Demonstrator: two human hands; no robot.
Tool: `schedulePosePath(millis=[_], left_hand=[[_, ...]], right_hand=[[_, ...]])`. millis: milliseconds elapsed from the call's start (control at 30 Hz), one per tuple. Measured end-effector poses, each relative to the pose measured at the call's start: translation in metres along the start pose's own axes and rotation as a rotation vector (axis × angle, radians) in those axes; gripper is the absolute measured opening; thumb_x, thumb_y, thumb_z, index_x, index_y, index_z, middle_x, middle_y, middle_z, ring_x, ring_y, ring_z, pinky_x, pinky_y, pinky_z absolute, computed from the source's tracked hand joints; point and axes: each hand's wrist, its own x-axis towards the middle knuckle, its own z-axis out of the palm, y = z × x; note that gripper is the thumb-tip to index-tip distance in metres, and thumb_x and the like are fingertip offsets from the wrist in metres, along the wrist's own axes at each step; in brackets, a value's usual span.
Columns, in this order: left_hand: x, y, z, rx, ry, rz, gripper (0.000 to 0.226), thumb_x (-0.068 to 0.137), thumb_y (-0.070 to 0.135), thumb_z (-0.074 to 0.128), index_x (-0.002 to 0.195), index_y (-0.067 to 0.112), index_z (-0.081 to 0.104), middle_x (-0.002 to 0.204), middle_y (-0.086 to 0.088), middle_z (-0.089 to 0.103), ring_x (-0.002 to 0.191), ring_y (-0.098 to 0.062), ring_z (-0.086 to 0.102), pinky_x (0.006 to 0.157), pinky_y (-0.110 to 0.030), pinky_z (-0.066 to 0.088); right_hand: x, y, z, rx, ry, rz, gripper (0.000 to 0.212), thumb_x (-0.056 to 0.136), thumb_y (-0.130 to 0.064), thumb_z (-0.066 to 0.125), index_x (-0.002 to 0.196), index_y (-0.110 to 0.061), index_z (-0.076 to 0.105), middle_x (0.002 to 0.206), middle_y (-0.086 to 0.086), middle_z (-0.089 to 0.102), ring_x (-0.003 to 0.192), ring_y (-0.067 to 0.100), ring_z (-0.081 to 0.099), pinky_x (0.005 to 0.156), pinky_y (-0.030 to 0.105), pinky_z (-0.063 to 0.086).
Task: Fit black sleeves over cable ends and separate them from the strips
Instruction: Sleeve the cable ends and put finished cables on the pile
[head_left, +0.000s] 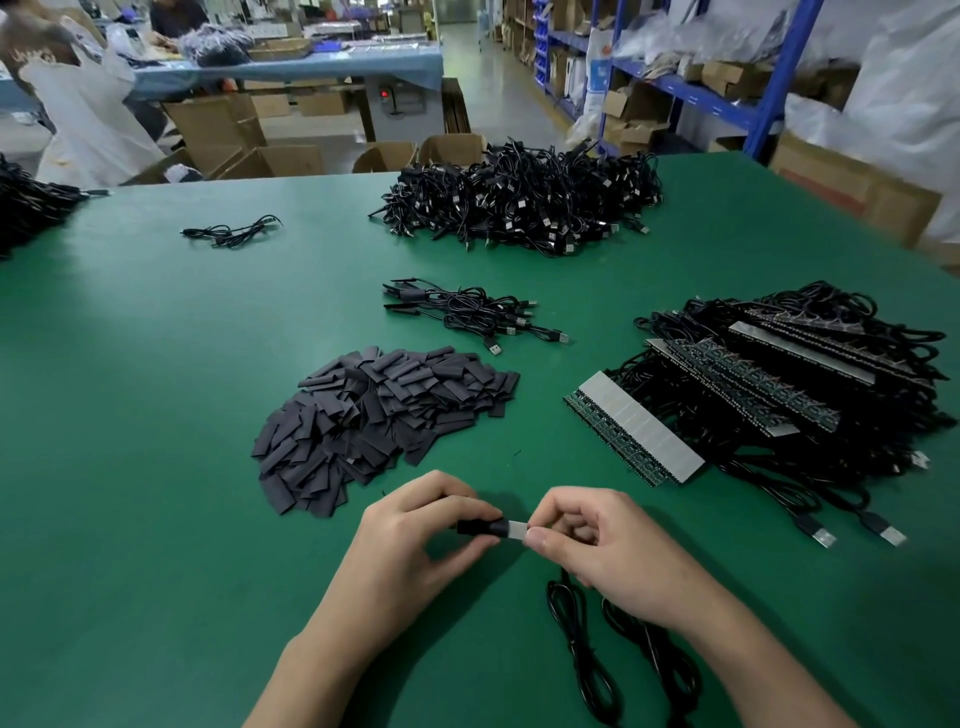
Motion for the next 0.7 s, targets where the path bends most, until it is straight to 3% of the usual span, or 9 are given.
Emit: schedulePosePath(millis=[200, 700], left_hand=[[0.0003, 0.0005, 0.0, -0.006, 0.018, 0.007, 0.012, 0.087, 0.025, 0.08, 0.1, 0.024, 0.078, 0.1, 0.016, 0.064, 0.086, -0.003, 0.067, 0.079, -0.016, 0.051], [0.0, 0.0022, 0.0033, 0.057, -0.035, 0.057, 0.012, 0.088, 0.026, 0.082, 0.1, 0.025, 0.079, 0.097, 0.012, 0.064, 0.084, -0.002, 0.065, 0.073, -0.025, 0.055]], right_hand=[[0.0003, -0.0002, -0.0019, 0.007, 0.021, -0.02, 0.012, 0.093, -0.032, 0.071, 0.084, -0.025, 0.069, 0.064, -0.017, 0.053, 0.061, 0.001, 0.046, 0.06, 0.014, 0.038], [0.0006, -0.0002, 0.0046, 0.059, 0.05, -0.021, 0.006, 0.089, -0.032, 0.076, 0.085, -0.028, 0.075, 0.066, -0.016, 0.062, 0.062, -0.001, 0.053, 0.063, 0.016, 0.045]])
